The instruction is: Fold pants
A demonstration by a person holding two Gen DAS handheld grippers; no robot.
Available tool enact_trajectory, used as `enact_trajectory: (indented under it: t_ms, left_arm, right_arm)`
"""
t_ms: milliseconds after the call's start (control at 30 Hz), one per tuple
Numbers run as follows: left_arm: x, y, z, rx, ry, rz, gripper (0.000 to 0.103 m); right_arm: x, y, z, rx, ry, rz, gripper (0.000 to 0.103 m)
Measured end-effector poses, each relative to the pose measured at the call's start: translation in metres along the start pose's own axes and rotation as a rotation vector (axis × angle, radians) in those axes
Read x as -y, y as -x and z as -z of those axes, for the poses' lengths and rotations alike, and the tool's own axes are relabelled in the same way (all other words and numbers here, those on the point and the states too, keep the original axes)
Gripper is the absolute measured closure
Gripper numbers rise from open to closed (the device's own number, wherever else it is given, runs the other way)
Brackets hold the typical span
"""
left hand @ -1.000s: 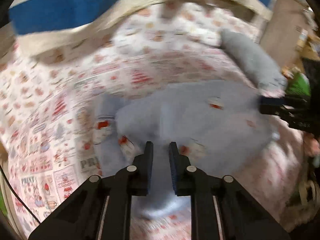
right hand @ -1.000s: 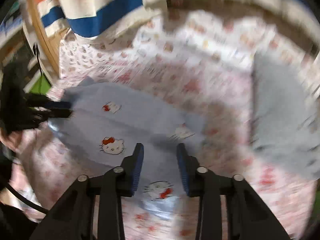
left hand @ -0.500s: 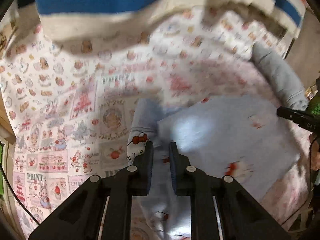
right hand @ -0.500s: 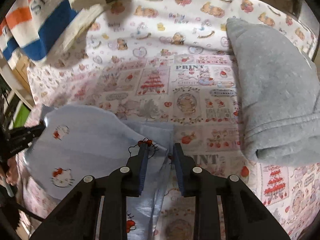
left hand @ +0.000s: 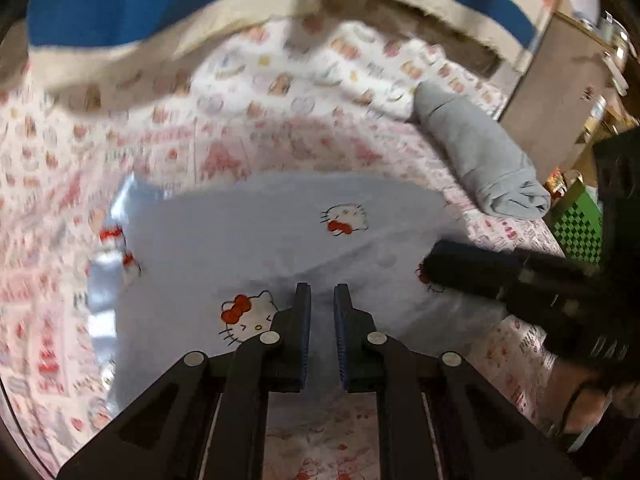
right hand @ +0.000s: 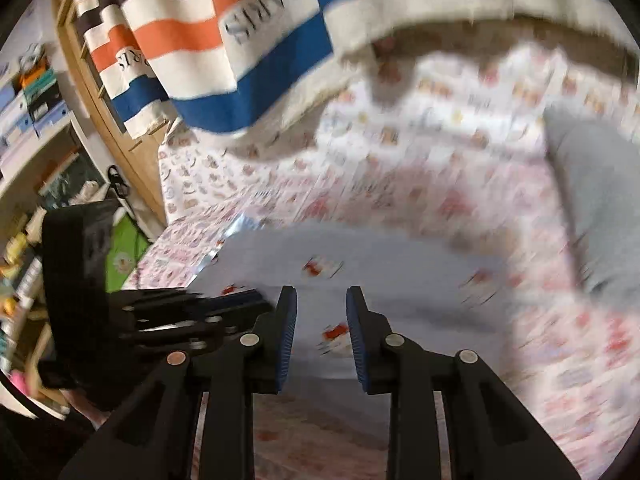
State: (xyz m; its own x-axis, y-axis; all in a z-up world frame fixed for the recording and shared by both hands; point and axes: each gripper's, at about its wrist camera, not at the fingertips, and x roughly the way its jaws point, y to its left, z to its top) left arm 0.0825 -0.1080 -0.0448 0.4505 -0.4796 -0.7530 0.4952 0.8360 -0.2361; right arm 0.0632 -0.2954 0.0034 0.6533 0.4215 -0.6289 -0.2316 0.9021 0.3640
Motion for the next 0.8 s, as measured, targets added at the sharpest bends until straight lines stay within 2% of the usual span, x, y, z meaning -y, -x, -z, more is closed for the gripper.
enact_trajectory:
  t_ms: [100, 300, 500, 633, 700, 767, 800]
  left_arm:
    - [-0.001, -0.004, 0.001, -0.016, 0.008, -0.002, 0.092]
    - [-0.006, -0.012, 0.003, -0.009, 0.013, 0.002, 0.093]
    - [-0.015, -0.014, 0.004, -0.003, 0.046, 0.051, 0.095]
    - [-0.009, -0.013, 0.007, 0.022, 0.012, 0.017, 0.095]
    - [-0.009, -0.01, 0.008, 0.038, 0.014, 0.026, 0.095]
    - [-0.012, 0.001, 0.009, 0.079, 0.009, 0.052, 0.095]
    - [-0.012, 0.01, 0.008, 0.108, -0.012, 0.038, 0.095]
  right_arm:
    - [0.005, -0.019, 0.007, -0.061, -0.01, 0.012, 0.075]
    - [0.008, -0.028, 0.012, -0.044, 0.016, 0.043, 0.075]
    - [0.006, -0.029, 0.022, -0.032, 0.068, 0.056, 0.075]
    - [0.009, -0.03, 0.021, -0.027, 0.056, 0.045, 0.075]
    - [0.006, -0.03, 0.022, -0.024, 0.072, 0.055, 0.075]
    - [0.004, -0.026, 0.022, -0.015, 0.08, 0.069, 0.075]
    - [0.004, -0.02, 0.021, 0.004, 0.074, 0.07, 0.075]
